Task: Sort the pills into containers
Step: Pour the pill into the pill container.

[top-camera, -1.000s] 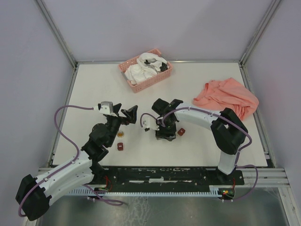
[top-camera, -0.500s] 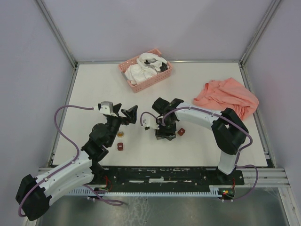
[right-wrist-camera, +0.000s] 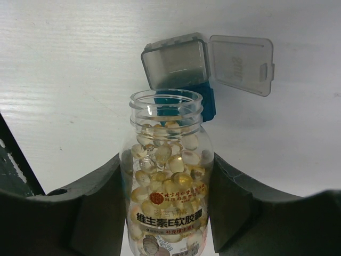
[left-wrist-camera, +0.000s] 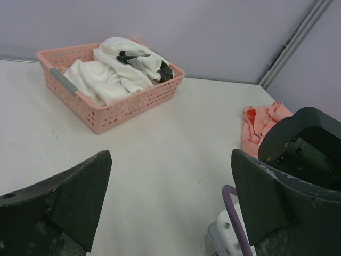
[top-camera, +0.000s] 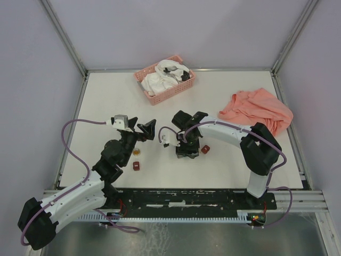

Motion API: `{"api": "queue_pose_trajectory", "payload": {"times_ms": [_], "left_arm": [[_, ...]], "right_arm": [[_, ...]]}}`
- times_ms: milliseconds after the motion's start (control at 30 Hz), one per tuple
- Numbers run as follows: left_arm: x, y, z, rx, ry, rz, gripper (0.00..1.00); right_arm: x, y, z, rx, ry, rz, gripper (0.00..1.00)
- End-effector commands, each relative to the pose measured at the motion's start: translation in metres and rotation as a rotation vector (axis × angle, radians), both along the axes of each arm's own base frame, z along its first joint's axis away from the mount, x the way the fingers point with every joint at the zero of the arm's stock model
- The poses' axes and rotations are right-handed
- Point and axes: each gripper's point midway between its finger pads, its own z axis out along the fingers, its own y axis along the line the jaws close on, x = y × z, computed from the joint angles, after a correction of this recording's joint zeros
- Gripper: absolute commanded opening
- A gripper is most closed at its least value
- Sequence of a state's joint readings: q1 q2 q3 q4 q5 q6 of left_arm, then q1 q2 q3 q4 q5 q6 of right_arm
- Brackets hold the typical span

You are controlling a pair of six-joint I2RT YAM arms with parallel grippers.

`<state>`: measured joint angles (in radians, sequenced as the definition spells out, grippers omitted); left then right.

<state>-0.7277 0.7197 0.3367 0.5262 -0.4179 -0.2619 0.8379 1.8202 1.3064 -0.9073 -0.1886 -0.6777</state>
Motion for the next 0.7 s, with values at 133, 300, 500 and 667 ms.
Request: {"api": "queue_pose_trajectory", "payload": {"times_ms": [133, 300, 500, 667], "left_arm": [[0.002, 0.006, 0.016, -0.024, -0.049, 0.029, 0.99], [0.002, 0.006, 0.016, -0.025, -0.049, 0.030, 0.99], [0.002, 0.006, 0.016, -0.025, -0.048, 0.029, 0.99], [0.002, 0.006, 0.016, -0.023, -0.049, 0.028, 0.99]], "right_arm": [[-0.002, 0.010, 0.017, 0.044, -0.029, 0.028, 0.07], [-0.006, 0.009, 0.018, 0.050, -0.011, 0.040, 0.07], [0.005, 0.008, 0.018, 0.039, -0.063, 0.006, 0.07], [0.004, 0.008, 0.018, 0.033, -0.065, 0.015, 0.07]]}}
